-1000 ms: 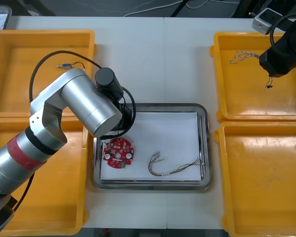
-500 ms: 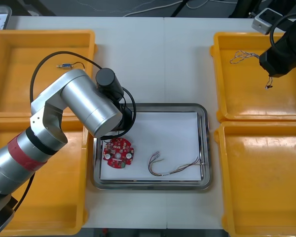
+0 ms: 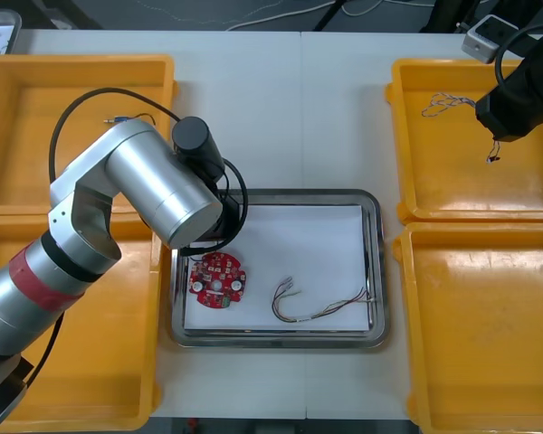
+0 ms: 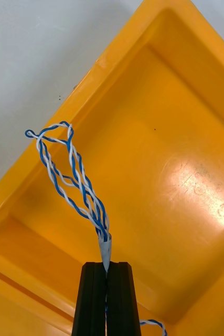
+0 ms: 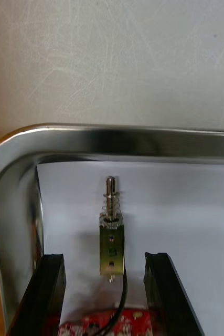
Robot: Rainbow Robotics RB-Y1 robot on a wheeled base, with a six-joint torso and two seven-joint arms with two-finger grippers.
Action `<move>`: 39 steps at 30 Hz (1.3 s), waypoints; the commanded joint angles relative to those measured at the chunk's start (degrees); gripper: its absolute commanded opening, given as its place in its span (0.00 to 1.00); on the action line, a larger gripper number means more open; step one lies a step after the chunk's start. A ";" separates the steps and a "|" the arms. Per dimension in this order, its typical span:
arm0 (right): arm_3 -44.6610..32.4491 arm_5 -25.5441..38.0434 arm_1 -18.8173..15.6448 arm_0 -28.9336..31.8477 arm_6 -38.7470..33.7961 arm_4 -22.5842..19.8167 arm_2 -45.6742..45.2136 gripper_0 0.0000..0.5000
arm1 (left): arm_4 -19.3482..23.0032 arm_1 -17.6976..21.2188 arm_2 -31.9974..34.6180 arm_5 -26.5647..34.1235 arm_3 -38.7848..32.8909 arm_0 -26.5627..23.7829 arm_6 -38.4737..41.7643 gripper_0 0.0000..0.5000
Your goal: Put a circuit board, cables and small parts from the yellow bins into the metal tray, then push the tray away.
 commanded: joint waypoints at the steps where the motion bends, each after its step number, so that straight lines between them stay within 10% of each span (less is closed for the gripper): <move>1: -2.04 0.19 -2.02 0.23 -0.73 -0.51 0.53 0.00 | 3.71 -0.92 4.51 3.50 -4.57 -1.25 3.91 0.90; 24: -2.04 0.19 -2.11 -0.56 0.32 -6.58 6.60 0.00 | 11.01 3.56 18.75 16.12 -4.13 -9.69 6.20 0.89; 39: -12.59 0.19 -0.53 -0.38 0.50 -9.30 20.13 0.00 | 4.33 5.49 28.86 16.12 8.53 -12.85 -2.33 0.89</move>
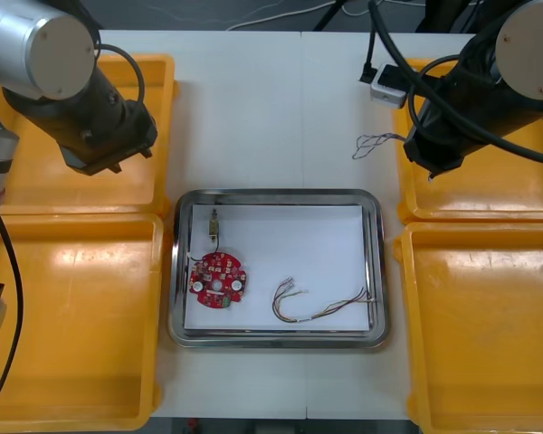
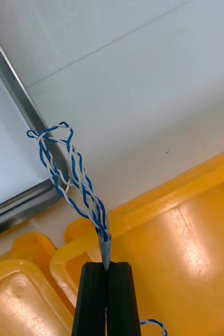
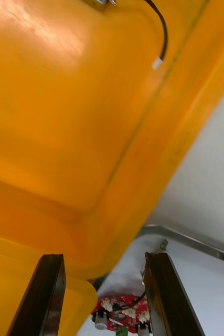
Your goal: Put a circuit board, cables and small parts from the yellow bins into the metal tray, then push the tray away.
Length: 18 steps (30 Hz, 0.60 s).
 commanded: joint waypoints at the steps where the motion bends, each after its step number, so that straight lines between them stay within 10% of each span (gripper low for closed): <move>1: -3.76 0.19 0.05 -0.71 0.49 -1.06 3.62 0.00 | -5.06 2.05 2.04 0.48 4.12 -4.96 -5.10 0.89; 18: -8.68 -0.30 2.16 3.24 1.19 2.37 17.95 0.00 | -12.27 1.78 6.70 -11.52 20.20 -8.04 -3.78 0.89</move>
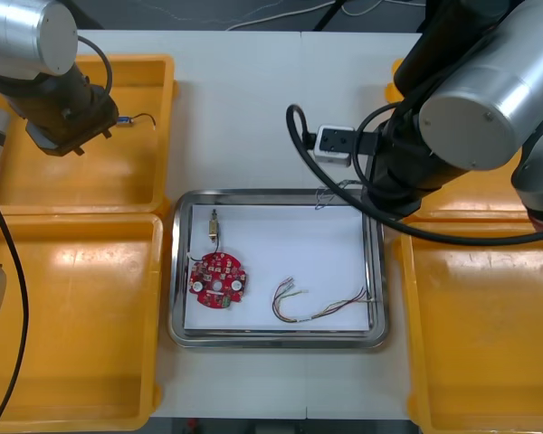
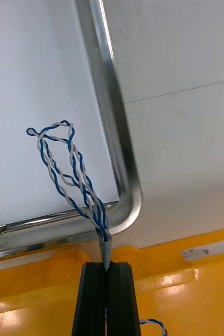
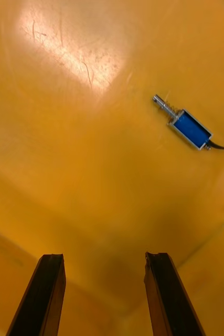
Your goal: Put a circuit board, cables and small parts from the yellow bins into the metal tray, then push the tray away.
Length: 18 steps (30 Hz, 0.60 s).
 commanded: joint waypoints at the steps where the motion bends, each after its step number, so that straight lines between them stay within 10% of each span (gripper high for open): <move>1: -2.01 -1.27 1.69 2.15 1.18 3.30 5.81 0.00 | -1.09 1.73 2.40 -3.00 0.90 -3.16 -1.45 0.89; 18: 5.55 -10.41 6.44 3.74 2.59 9.01 13.45 0.00 | -0.12 1.38 2.40 -15.56 9.07 -4.74 -0.39 0.89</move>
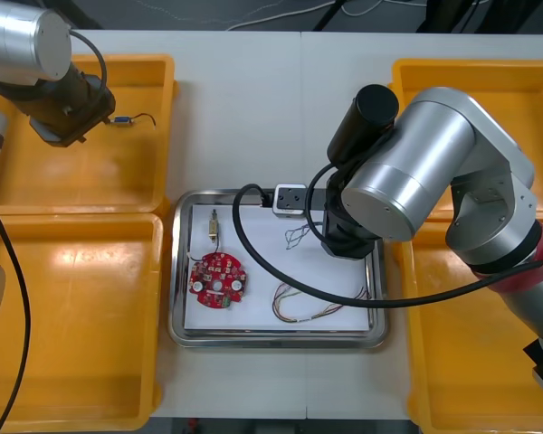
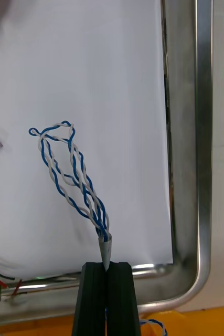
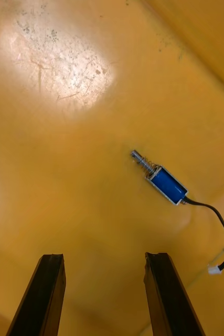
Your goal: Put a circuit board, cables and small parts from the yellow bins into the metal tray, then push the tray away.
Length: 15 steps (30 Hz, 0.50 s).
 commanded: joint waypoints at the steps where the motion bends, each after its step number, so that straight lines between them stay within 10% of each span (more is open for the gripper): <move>1: 2.40 -3.19 2.41 0.28 2.81 1.11 1.84 0.00 | 0.53 1.12 1.28 -5.18 4.58 -4.87 -0.31 0.89; 15: 7.32 -10.49 2.49 1.33 5.45 2.34 6.33 0.00 | 0.53 -0.20 -0.83 -15.11 11.97 -6.54 2.68 0.89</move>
